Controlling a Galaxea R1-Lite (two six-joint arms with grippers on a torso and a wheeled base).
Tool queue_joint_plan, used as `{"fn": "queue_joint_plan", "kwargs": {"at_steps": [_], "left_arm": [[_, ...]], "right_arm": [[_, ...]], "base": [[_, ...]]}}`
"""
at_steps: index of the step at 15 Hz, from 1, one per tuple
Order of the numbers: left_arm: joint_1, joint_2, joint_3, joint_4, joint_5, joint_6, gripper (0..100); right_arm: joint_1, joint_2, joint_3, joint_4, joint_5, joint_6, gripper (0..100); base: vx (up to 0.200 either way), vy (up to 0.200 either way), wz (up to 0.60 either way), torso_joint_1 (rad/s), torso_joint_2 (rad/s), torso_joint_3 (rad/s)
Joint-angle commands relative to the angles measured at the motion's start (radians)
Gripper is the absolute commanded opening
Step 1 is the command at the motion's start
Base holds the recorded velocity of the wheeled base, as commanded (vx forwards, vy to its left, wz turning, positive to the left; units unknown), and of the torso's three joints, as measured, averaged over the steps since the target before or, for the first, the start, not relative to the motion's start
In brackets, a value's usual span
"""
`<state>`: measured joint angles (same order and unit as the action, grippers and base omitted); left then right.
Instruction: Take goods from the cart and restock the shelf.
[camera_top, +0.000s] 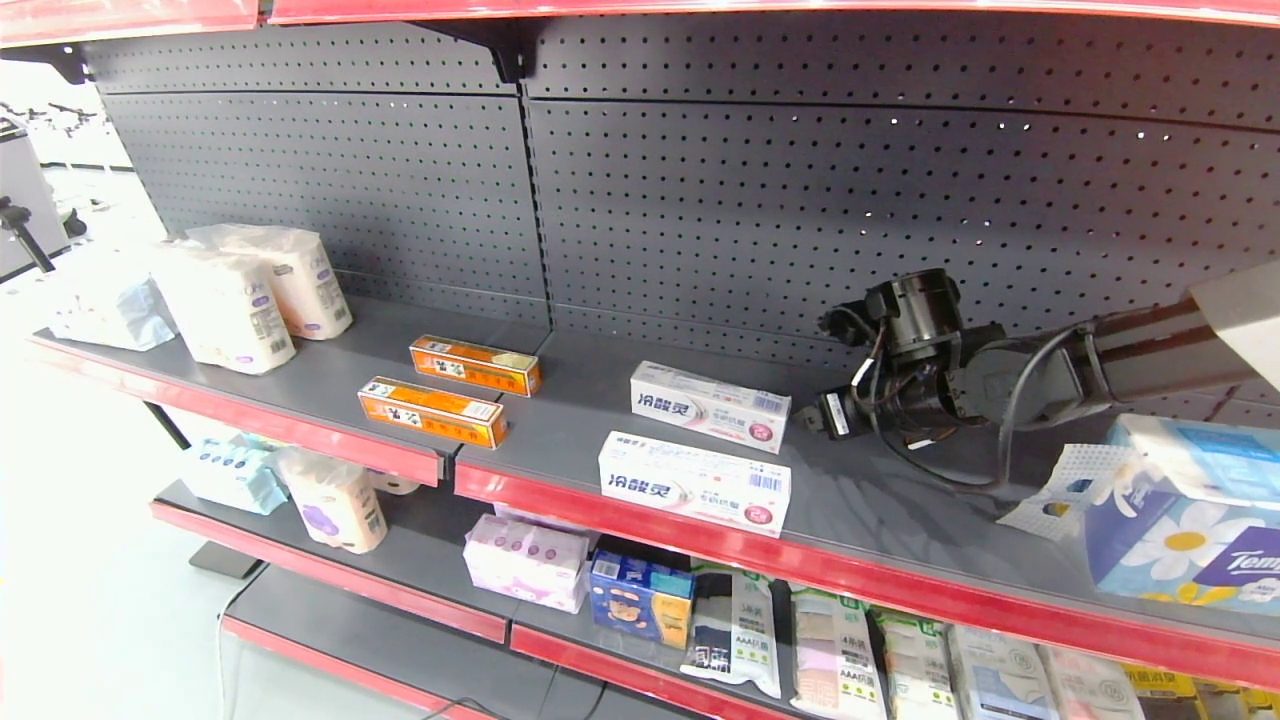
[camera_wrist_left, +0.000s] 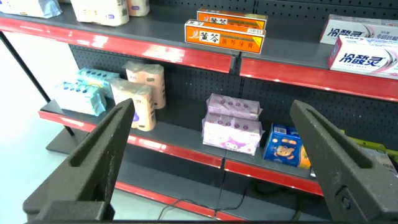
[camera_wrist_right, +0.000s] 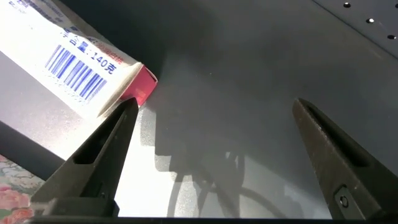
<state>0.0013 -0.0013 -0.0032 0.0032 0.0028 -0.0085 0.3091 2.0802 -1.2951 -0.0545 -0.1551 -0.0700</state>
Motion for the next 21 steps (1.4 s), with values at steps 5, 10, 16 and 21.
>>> {"fn": "queue_joint_plan", "kwargs": {"at_steps": [5, 10, 16, 21], "left_arm": [[0.0, 0.001, 0.0, 0.0, 0.0, -0.001, 100], [0.0, 0.001, 0.0, 0.0, 0.0, -0.001, 100], [0.0, 0.001, 0.0, 0.0, 0.0, -0.001, 100], [0.0, 0.001, 0.0, 0.0, 0.0, -0.001, 100]], "right_arm": [[-0.012, -0.118, 0.148, 0.012, 0.003, -0.016, 100], [-0.007, -0.193, 0.318, 0.012, 0.005, 0.006, 100], [0.048, -0.2, 0.33, 0.012, 0.014, 0.09, 100], [0.07, -0.173, 0.319, 0.012, 0.023, 0.167, 100]], "base": [[0.0, 0.0, 0.0, 0.0, 0.0, 0.0], [0.0, 0.0, 0.0, 0.0, 0.0, 0.0], [0.0, 0.0, 0.0, 0.0, 0.0, 0.0], [0.0, 0.0, 0.0, 0.0, 0.0, 0.0]]}}
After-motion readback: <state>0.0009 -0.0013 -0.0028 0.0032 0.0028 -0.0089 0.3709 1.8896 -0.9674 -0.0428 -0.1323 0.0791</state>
